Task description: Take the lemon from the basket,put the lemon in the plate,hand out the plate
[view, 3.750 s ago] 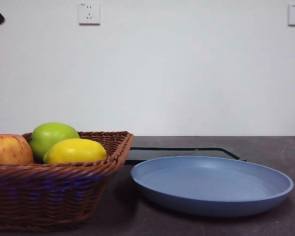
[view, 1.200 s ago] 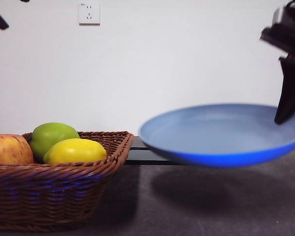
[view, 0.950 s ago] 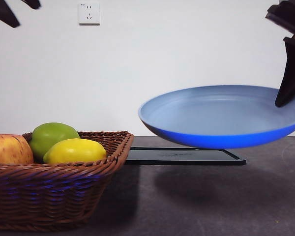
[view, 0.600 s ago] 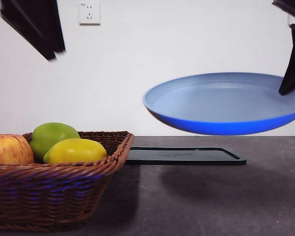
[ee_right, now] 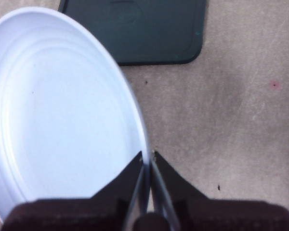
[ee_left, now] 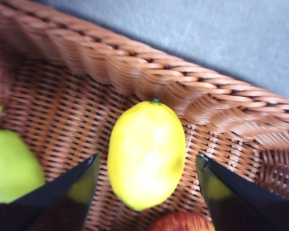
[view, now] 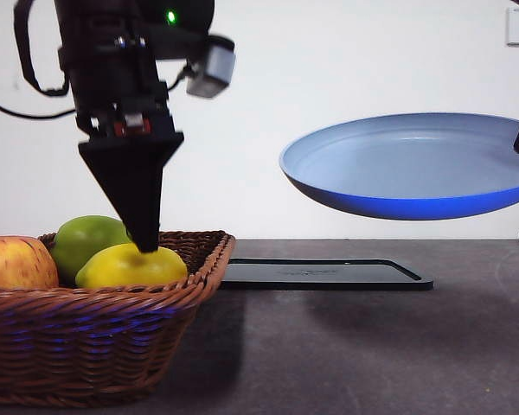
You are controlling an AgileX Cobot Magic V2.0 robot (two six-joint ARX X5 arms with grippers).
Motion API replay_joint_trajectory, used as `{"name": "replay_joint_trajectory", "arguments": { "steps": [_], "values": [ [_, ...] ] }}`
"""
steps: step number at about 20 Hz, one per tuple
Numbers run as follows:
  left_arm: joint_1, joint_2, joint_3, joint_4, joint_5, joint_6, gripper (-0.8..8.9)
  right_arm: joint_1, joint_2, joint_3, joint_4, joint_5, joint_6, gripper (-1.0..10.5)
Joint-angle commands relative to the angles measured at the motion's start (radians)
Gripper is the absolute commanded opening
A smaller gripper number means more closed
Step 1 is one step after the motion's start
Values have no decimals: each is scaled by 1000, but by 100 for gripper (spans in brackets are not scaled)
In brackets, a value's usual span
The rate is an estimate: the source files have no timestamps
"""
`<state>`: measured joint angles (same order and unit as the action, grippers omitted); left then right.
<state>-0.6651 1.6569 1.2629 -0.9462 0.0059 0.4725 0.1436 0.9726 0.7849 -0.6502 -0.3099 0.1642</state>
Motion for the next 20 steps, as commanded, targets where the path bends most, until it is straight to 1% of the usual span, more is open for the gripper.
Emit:
{"name": "replay_joint_trajectory", "arguments": {
  "steps": [1,5,8,9,10,11,12,13,15,16,17,18,20],
  "values": [
    [-10,46,16,11,2,31,349,0,4,9,13,-4,-1,4],
    [-9,111,16,24,6,35,349,0,4,9,13,-4,-2,4],
    [-10,121,16,29,26,55,346,0,4,9,13,-5,-2,4],
    [-10,121,16,28,20,56,315,0,4,9,13,-4,-2,4],
    [-10,121,16,24,14,55,254,0,4,9,13,-4,-2,4],
    [-10,121,16,16,-4,55,177,0,4,9,13,-4,-2,4],
    [-10,120,16,9,-29,55,130,0,4,9,13,-4,-2,4],
    [-10,117,17,-1,-71,55,110,0,4,9,13,-2,-2,4],
    [-10,111,37,-44,-175,53,113,0,4,9,15,3,-2,4],
    [-10,103,59,-75,-206,44,113,0,5,9,19,5,-2,4],
    [-10,92,92,-111,-211,30,113,0,5,9,26,11,-1,4],
    [-10,76,130,-137,-199,14,113,0,5,9,34,31,3,4],
    [-11,40,220,-168,-91,-6,113,0,19,9,46,68,4,3]
  ]
}}
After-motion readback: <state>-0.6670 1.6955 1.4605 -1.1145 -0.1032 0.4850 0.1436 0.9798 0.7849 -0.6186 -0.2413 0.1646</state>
